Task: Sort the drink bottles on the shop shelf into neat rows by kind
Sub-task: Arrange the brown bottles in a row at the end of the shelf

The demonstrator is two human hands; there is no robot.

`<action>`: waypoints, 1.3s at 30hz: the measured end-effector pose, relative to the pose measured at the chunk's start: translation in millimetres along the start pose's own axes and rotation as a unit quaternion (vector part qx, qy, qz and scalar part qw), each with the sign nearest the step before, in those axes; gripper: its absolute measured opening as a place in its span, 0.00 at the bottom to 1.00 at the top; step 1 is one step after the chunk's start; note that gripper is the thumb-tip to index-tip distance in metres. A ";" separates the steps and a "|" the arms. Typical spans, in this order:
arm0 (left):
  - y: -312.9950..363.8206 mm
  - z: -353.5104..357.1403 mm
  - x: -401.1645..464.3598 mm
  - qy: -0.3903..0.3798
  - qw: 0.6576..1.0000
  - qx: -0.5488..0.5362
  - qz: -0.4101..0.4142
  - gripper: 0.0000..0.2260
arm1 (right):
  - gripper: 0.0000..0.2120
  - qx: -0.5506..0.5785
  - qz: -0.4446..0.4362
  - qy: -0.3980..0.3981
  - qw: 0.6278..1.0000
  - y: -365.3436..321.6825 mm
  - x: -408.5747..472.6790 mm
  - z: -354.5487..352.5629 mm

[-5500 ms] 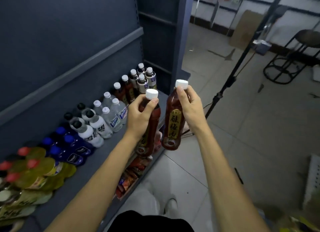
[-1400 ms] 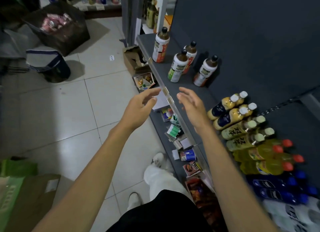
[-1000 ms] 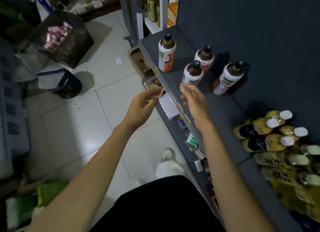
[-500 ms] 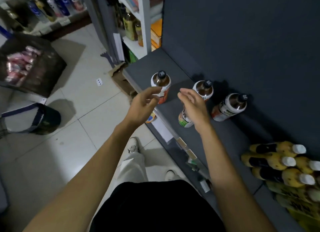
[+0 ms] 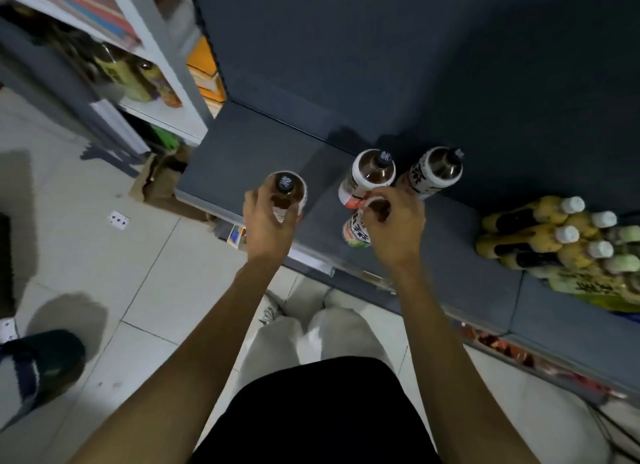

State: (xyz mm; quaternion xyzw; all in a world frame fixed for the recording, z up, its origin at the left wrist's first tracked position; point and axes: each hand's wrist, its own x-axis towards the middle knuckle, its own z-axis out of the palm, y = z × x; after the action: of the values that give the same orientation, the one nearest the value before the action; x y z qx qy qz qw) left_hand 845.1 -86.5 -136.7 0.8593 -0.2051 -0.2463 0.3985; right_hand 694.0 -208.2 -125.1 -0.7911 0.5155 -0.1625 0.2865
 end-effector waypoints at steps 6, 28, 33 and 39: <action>-2.5 2.4 28.2 0.007 1.000 0.026 0.004 0.19 | 0.22 0.046 0.070 0.021 0.996 20.1 -5.1 15.2; 22.0 52.5 18.5 -0.091 0.961 0.181 0.187 0.23 | 0.33 0.225 0.096 -0.056 0.968 46.3 -8.9 31.4; 31.1 36.9 -1.7 0.042 0.996 0.074 0.028 0.15 | 0.24 0.297 0.145 -0.030 0.943 55.2 -13.3 11.0; 34.5 22.0 -28.0 0.038 0.999 -0.023 0.001 0.15 | 0.16 0.297 0.122 0.045 0.946 41.1 -50.9 -18.3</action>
State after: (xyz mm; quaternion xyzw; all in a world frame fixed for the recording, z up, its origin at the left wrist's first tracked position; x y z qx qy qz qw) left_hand 804.6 -104.6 -114.7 0.8582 -0.1852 -0.2179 0.4262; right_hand 633.0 -179.6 -134.4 -0.5931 0.5486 -0.3077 0.5025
